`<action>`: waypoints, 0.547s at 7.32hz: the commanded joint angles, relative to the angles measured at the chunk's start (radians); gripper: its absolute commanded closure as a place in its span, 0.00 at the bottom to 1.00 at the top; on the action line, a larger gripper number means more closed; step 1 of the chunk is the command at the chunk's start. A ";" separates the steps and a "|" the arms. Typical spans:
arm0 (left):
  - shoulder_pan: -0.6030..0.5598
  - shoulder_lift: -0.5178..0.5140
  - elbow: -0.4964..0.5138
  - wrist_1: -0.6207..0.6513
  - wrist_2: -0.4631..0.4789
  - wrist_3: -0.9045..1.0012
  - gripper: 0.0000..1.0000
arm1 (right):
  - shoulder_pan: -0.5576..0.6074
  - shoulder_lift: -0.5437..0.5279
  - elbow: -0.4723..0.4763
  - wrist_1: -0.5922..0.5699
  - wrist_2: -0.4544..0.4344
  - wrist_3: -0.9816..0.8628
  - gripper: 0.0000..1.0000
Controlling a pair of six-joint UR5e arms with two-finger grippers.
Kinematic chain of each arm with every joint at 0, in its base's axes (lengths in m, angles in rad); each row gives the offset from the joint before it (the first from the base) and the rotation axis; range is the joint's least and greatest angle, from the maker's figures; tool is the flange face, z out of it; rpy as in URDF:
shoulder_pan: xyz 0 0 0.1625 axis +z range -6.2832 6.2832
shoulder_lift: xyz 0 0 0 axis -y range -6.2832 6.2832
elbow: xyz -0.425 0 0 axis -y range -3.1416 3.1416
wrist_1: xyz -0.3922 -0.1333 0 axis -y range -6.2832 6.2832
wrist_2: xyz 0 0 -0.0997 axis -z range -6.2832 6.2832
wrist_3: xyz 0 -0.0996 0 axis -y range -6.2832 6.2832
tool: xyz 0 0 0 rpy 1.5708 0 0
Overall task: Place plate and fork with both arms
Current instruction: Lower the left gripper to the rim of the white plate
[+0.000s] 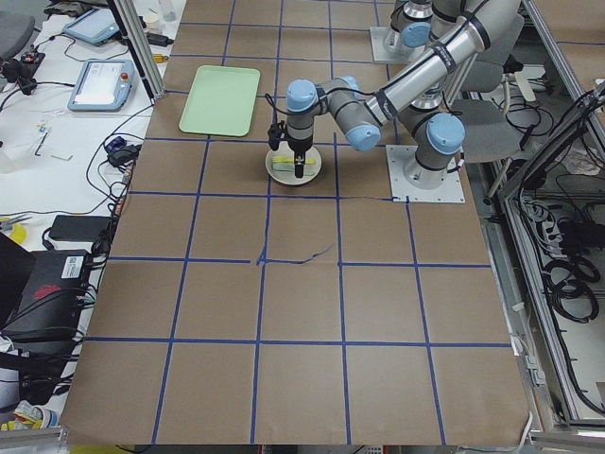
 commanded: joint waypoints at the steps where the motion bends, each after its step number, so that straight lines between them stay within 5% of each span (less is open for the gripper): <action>1: 0.029 -0.088 -0.014 0.078 -0.001 0.018 0.26 | 0.000 0.001 0.000 -0.001 0.001 0.000 0.00; 4: 0.028 -0.132 -0.015 0.141 -0.017 -0.023 0.75 | 0.000 0.001 0.000 0.001 0.000 0.000 0.00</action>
